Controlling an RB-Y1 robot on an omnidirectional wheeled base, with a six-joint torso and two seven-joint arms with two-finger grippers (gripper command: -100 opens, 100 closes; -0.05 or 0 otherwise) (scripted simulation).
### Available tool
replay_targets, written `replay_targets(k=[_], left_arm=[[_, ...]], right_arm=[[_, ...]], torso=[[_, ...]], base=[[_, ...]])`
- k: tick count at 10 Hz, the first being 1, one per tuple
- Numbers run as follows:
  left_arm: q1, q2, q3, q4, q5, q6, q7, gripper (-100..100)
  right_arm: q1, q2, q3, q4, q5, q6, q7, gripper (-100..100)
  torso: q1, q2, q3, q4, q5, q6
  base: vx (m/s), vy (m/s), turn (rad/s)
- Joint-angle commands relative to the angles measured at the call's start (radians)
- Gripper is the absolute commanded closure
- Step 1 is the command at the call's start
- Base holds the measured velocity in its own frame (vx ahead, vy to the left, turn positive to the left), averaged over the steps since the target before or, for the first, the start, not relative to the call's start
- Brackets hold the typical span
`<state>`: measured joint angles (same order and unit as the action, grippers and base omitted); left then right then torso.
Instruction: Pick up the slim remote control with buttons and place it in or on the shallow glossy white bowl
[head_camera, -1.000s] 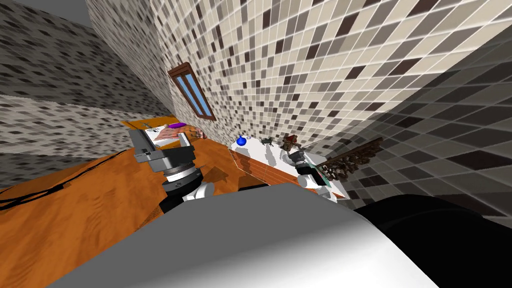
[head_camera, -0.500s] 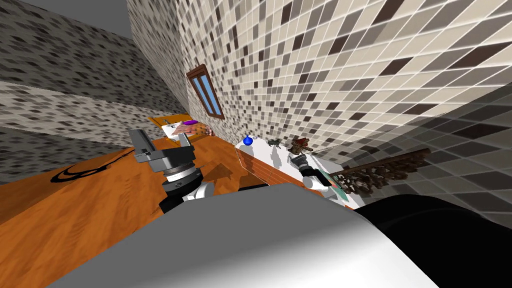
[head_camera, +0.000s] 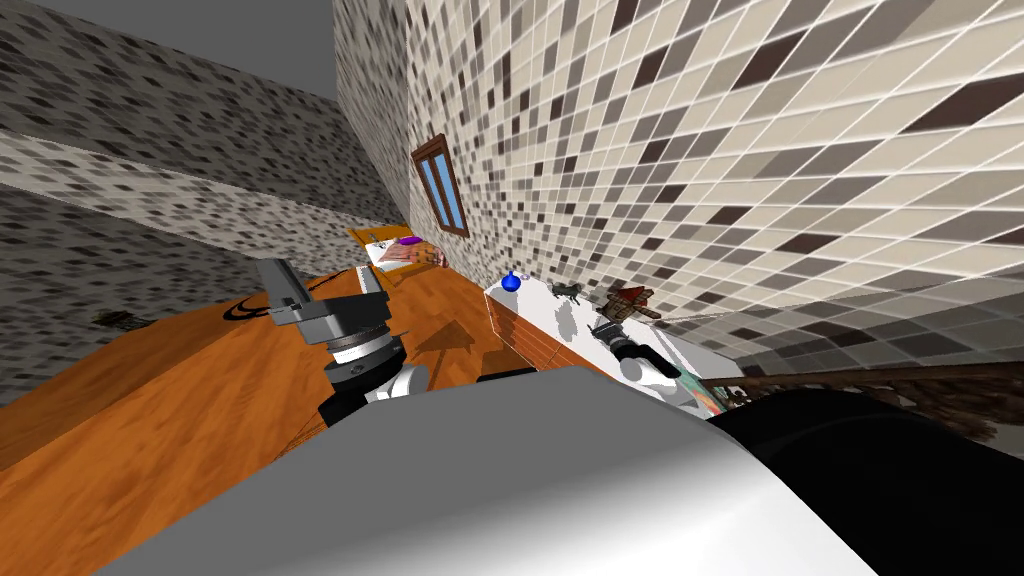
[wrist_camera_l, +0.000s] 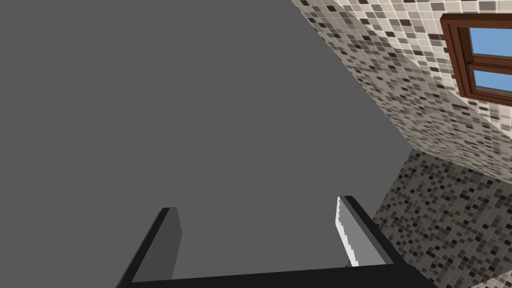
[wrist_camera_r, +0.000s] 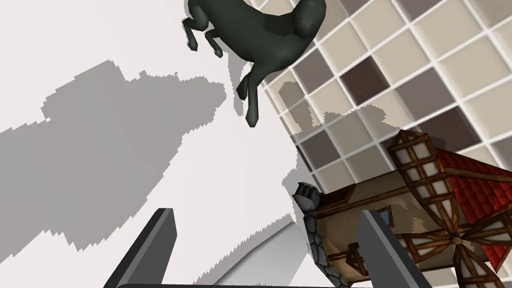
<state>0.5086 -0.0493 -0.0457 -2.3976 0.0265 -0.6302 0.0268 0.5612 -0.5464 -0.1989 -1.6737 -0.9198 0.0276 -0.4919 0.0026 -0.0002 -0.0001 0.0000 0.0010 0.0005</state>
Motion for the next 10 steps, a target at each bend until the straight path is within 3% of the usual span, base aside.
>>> replay_targets(k=[1, 2, 3, 6, 7, 9, 10], left_arm=[[0.000, 0.000, 0.000, 0.000, 0.000, 0.000, 0.000, 0], [0.000, 0.000, 0.000, 0.000, 0.000, 0.000, 0.000, 0], [0.000, 0.000, 0.000, 0.000, 0.000, 0.000, 0.000, 0], [0.000, 0.000, 0.000, 0.000, 0.000, 0.000, 0.000, 0], [0.000, 0.000, 0.000, 0.000, 0.000, 0.000, 0.000, 0], [0.000, 0.000, 0.000, 0.000, 0.000, 0.000, 0.000, 0], [0.000, 0.000, 0.000, 0.000, 0.000, 0.000, 0.000, 0]], right_arm=[[0.004, -0.018, -0.013, 0.050, -0.045, 0.045, -0.039, -100], [0.015, -0.053, -0.028, 0.088, -0.082, 0.068, -0.076, -100], [0.015, -0.053, -0.028, 0.118, -0.101, 0.060, -0.089, -100], [0.015, -0.053, -0.028, 0.118, -0.101, 0.100, -0.089, -100], [0.026, -0.088, -0.044, 0.167, -0.153, 0.140, -0.140, -100], [0.026, -0.088, -0.044, 0.186, -0.156, 0.156, -0.140, -100], [0.037, -0.121, -0.059, 0.235, -0.210, 0.194, -0.190, -100]], torso=[[0.000, 0.000, 0.000, 0.000, 0.000, 0.000], [-0.001, 0.001, 0.000, 0.000, 0.000, 0.001], [-0.002, 0.001, 0.001, 0.000, 0.000, 0.000], [-0.002, 0.004, 0.002, 0.001, -0.001, 0.001], [-0.002, 0.004, 0.002, 0.001, -0.001, 0.001], [-0.002, 0.002, 0.001, 0.000, -0.001, 0.001], [-0.002, 0.003, 0.002, 0.001, -0.001, 0.001]], base=[[0.046, 0.022, 0.184], [0.043, 0.024, 0.328], [0.040, 0.005, 0.171], [0.007, -0.003, -0.010], [0.024, 0.015, 0.322], [0.030, -0.001, 0.098], [0.029, 0.010, 0.320]])
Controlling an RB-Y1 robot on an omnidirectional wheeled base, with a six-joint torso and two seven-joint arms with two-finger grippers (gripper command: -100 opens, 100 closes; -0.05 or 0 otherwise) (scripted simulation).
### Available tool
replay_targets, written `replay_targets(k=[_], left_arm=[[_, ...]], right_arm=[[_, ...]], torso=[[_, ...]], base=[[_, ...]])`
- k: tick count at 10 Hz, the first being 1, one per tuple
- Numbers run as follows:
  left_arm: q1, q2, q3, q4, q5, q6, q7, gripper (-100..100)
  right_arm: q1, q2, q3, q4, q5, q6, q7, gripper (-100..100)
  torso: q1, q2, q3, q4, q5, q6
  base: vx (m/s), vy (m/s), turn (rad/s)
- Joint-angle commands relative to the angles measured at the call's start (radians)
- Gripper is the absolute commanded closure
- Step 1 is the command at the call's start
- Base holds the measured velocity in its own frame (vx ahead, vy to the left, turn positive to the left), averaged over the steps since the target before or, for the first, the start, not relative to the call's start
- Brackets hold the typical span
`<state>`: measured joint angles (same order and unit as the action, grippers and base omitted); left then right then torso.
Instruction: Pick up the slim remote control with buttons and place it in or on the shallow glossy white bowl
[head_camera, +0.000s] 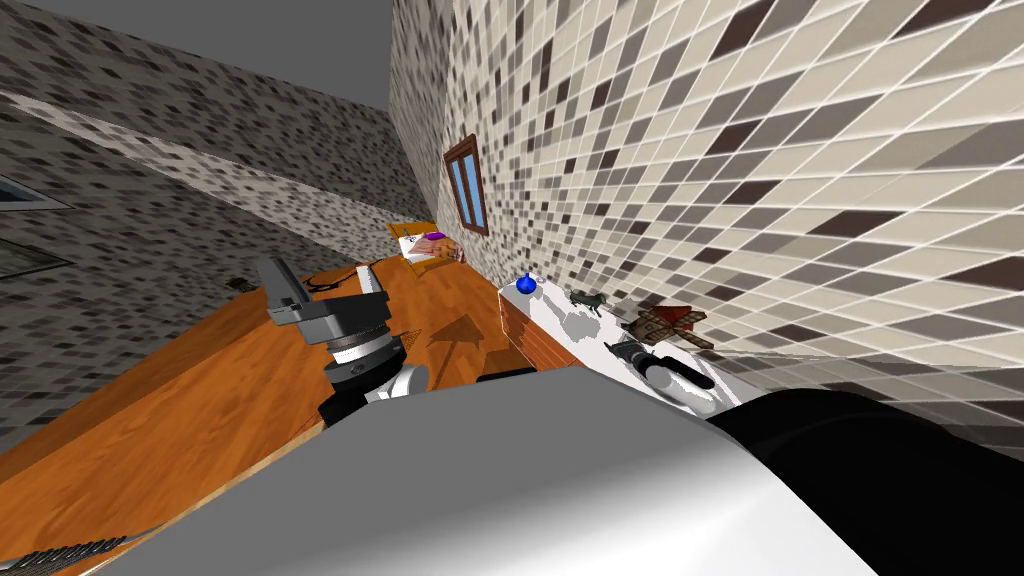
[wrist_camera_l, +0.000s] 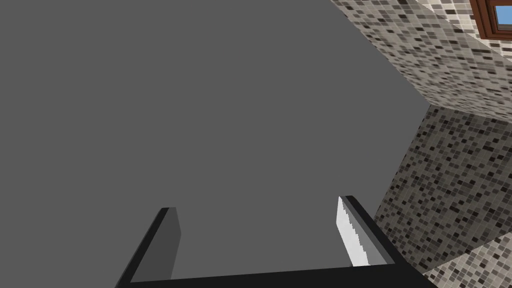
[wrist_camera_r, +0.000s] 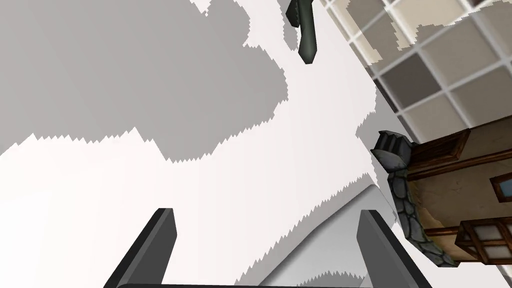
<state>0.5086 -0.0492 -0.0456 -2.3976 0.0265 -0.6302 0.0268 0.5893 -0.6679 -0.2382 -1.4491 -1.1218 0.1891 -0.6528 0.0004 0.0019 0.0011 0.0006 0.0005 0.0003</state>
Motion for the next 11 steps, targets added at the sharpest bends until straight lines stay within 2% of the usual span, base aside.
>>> replay_targets(k=[1, 2, 3, 4, 5, 6, 7, 8, 9, 11], left_arm=[[0.000, 0.000, 0.000, 0.000, 0.000, 0.000, 0.000, 0], [0.000, 0.000, 0.000, 0.000, 0.000, 0.000, 0.000, 0], [0.000, 0.000, 0.000, 0.000, 0.000, 0.000, 0.000, 0], [0.000, 0.000, 0.000, 0.000, 0.000, 0.000, 0.000, 0], [0.000, 0.000, 0.000, 0.000, 0.000, 0.000, 0.000, 0], [0.000, 0.000, 0.000, 0.000, 0.000, 0.000, 0.000, 0], [0.000, 0.000, 0.000, 0.000, 0.000, 0.000, 0.000, 0], [0.000, 0.000, 0.000, 0.000, 0.000, 0.000, 0.000, 0], [0.000, 0.000, 0.000, 0.000, 0.000, 0.000, 0.000, 0], [0.000, 0.000, 0.000, 0.000, 0.000, 0.000, 0.000, 0]], right_arm=[[0.009, 0.000, -0.020, 0.030, -0.008, 0.050, -0.030, -100], [0.021, -0.032, -0.035, 0.072, -0.055, 0.080, -0.071, -100], [0.021, -0.032, -0.035, 0.099, -0.059, 0.106, -0.080, -100], [0.021, -0.032, -0.035, 0.099, -0.059, 0.106, -0.080, -100], [0.032, -0.062, -0.050, 0.146, -0.086, 0.161, -0.131, -100], [0.032, -0.062, -0.050, 0.165, -0.109, 0.161, -0.131, -100], [0.032, -0.062, -0.050, 0.169, -0.109, 0.161, -0.131, -100], [0.044, -0.090, -0.064, 0.206, -0.145, 0.209, -0.181, -100], [0.044, -0.090, -0.064, 0.221, -0.130, 0.215, -0.181, -100], [0.044, -0.090, -0.064, 0.239, -0.157, 0.215, -0.181, -100]], torso=[[0.000, 0.000, 0.000, 0.000, 0.000, 0.000], [0.000, 0.000, 0.000, 0.000, 0.000, 0.001], [-0.001, 0.000, 0.000, 0.000, 0.000, 0.000], [-0.001, 0.000, 0.000, 0.000, -0.001, 0.002], [-0.001, 0.001, 0.000, 0.000, 0.000, 0.002], [0.000, 0.001, 0.000, 0.000, 0.000, 0.001], [-0.001, 0.000, 0.000, 0.000, 0.000, 0.001], [-0.001, 0.001, 0.000, 0.000, 0.000, 0.002], [0.000, 0.000, 0.000, 0.000, 0.000, 0.000], [-0.001, 0.001, 0.001, 0.000, 0.000, 0.002]], base=[[0.036, -0.006, 0.175], [0.037, -0.011, 0.288], [0.032, -0.018, 0.169], [0.015, -0.006, -0.007], [0.022, -0.005, 0.309], [0.029, -0.018, 0.175], [0.016, -0.010, -0.022], [0.023, -0.006, 0.276], [0.027, -0.021, 0.175], [0.007, -0.012, -0.024]])
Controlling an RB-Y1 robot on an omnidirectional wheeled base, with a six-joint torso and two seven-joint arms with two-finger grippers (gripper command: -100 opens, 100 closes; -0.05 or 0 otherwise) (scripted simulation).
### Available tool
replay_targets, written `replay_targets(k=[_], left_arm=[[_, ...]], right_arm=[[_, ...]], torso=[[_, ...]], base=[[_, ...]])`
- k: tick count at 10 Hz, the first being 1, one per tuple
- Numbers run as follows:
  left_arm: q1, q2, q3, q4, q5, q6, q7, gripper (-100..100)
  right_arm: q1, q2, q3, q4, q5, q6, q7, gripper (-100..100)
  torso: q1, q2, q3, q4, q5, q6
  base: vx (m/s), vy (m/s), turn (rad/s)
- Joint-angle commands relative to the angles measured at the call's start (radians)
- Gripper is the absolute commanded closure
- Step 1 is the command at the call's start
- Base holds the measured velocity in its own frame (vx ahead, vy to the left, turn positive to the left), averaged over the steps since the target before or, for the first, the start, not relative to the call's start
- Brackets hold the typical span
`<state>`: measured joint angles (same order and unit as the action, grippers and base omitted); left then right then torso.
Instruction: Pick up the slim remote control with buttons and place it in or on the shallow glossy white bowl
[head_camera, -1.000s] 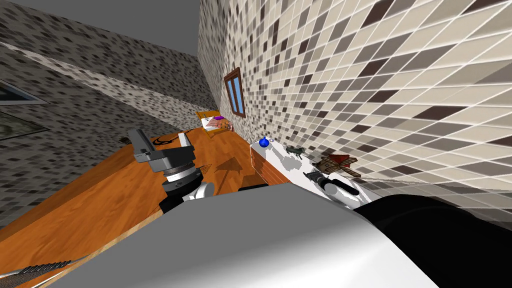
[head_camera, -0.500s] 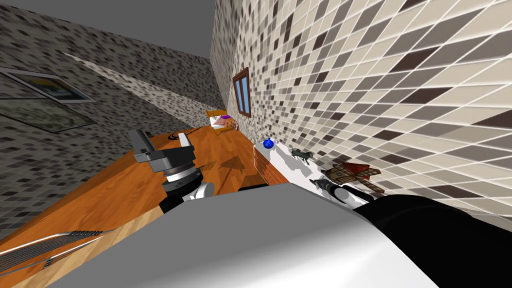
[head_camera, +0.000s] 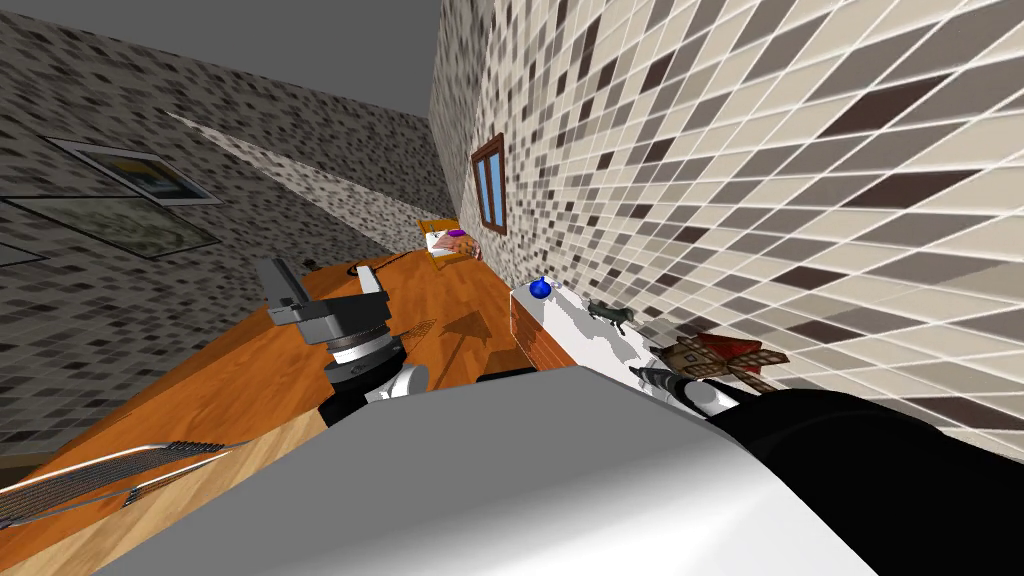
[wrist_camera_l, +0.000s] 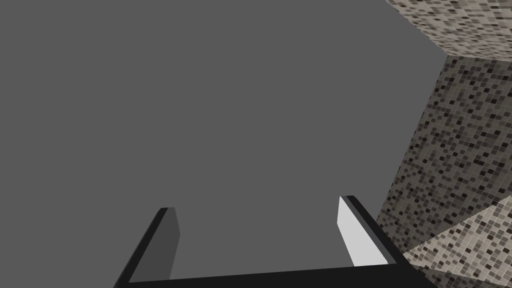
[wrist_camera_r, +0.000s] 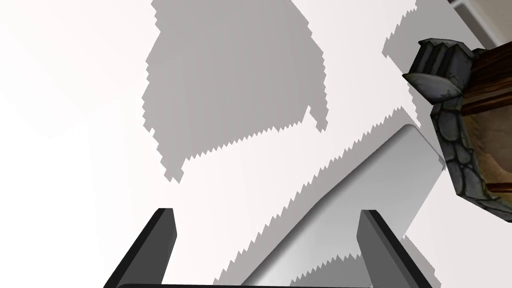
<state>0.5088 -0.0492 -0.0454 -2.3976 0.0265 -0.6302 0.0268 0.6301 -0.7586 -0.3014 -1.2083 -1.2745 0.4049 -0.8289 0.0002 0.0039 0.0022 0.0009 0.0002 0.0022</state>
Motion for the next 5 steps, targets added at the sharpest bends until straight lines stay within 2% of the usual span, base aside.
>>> replay_targets(k=[1, 2, 4, 5], left_arm=[[0.000, 0.000, 0.000, 0.000, 0.000, 0.000, 0.000, 0], [0.000, 0.000, 0.000, 0.000, 0.000, 0.000, 0.000, 0], [0.000, 0.000, 0.000, 0.000, 0.000, 0.000, 0.000, 0], [0.000, 0.000, 0.000, 0.000, 0.000, 0.000, 0.000, 0]], right_arm=[[0.015, -0.026, -0.014, 0.050, -0.049, 0.050, -0.050, -100], [0.015, -0.026, -0.014, 0.052, -0.041, 0.053, -0.054, -100], [0.015, -0.026, -0.014, 0.067, -0.049, 0.053, -0.054, -100], [0.026, -0.049, -0.026, 0.108, -0.088, 0.104, -0.102, -100]], torso=[[0.000, 0.000, 0.000, 0.000, 0.000, 0.000], [-0.001, -0.001, 0.000, 0.000, 0.000, -0.001], [-0.001, -0.001, -0.001, 0.000, 0.000, 0.000], [0.000, 0.000, 0.000, 0.000, 0.000, 0.000]], base=[[0.016, -0.017, 0.277], [0.028, -0.032, 0.161], [0.008, -0.009, -0.003], [0.015, -0.013, 0.232]])
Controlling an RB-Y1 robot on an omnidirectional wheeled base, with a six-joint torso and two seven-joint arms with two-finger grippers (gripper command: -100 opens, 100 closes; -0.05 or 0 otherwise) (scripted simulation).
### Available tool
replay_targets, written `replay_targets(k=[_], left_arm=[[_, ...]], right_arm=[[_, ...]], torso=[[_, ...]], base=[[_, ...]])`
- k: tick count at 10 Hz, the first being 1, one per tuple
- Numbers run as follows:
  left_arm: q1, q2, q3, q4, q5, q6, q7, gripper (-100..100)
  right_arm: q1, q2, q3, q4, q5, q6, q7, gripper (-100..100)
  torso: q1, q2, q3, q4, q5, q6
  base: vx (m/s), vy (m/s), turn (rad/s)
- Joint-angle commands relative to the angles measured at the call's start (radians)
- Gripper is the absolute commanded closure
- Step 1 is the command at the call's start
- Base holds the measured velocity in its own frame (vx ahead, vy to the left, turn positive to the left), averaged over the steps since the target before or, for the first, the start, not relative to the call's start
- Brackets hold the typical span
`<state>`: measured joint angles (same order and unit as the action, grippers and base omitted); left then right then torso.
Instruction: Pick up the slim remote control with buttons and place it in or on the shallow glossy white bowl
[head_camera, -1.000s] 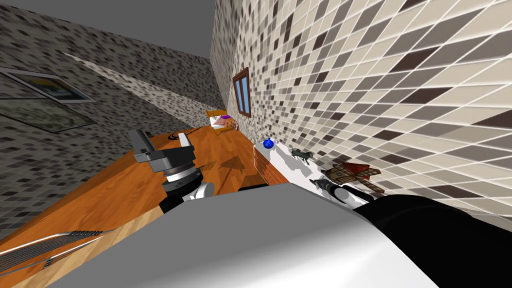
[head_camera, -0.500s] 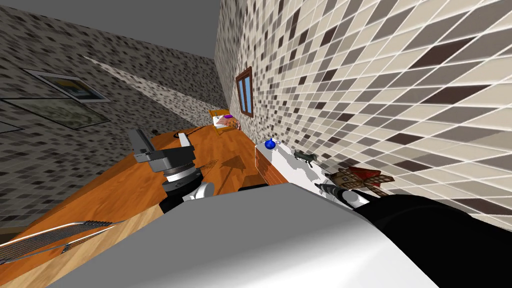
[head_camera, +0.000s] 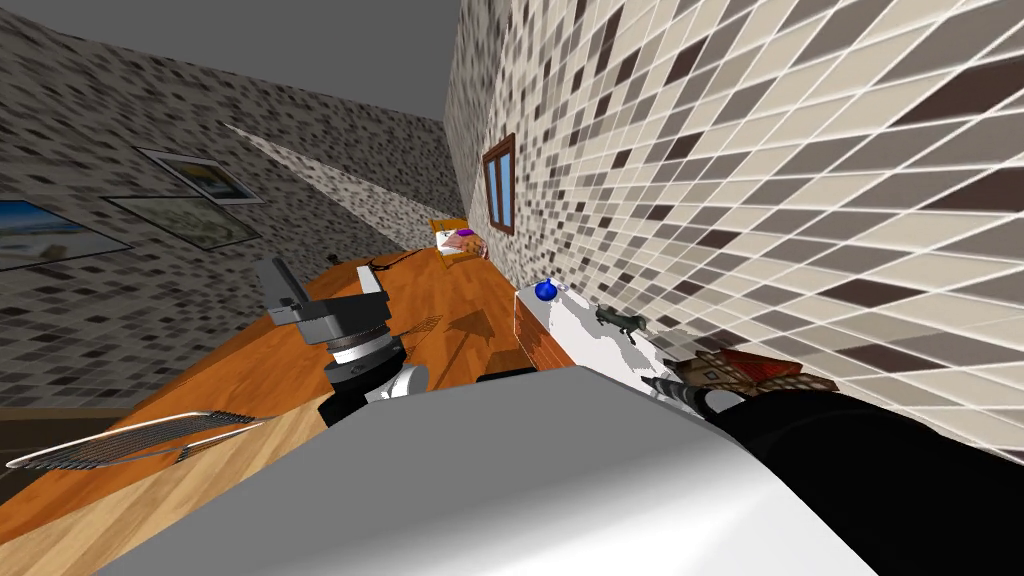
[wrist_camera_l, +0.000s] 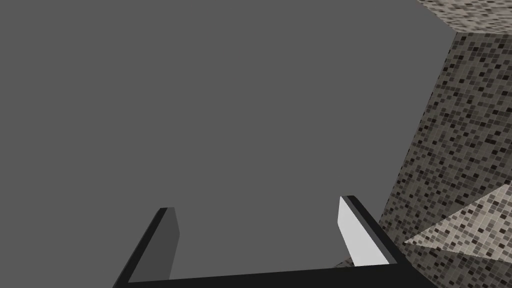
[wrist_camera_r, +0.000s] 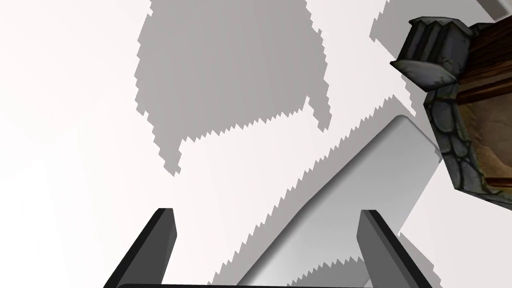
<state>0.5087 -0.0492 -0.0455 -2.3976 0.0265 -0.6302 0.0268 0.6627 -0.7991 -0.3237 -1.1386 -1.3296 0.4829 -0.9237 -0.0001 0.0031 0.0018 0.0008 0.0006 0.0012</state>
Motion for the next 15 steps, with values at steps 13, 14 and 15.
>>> replay_targets(k=[13, 14, 15], left_arm=[[0.000, 0.000, 0.000, 0.000, 0.000, 0.000, 0.000, 0], [0.000, 0.000, 0.000, 0.000, 0.000, 0.000, 0.000, 0], [0.000, 0.000, 0.000, 0.000, 0.000, 0.000, 0.000, 0]], right_arm=[[0.038, -0.085, -0.044, 0.362, -0.210, 0.265, -0.218, -100], [0.038, -0.085, -0.044, 0.375, -0.210, 0.266, -0.221, -100], [0.044, -0.091, -0.048, 0.404, -0.236, 0.305, -0.257, -100]], torso=[[-0.002, 0.000, 0.000, 0.000, -0.001, 0.002], [-0.002, 0.000, 0.000, 0.000, -0.001, 0.001], [-0.001, 0.000, 0.000, 0.000, -0.001, 0.001]], base=[[0.011, -0.032, 0.140], [0.003, -0.039, 0.105], [0.004, -0.044, 0.168]])
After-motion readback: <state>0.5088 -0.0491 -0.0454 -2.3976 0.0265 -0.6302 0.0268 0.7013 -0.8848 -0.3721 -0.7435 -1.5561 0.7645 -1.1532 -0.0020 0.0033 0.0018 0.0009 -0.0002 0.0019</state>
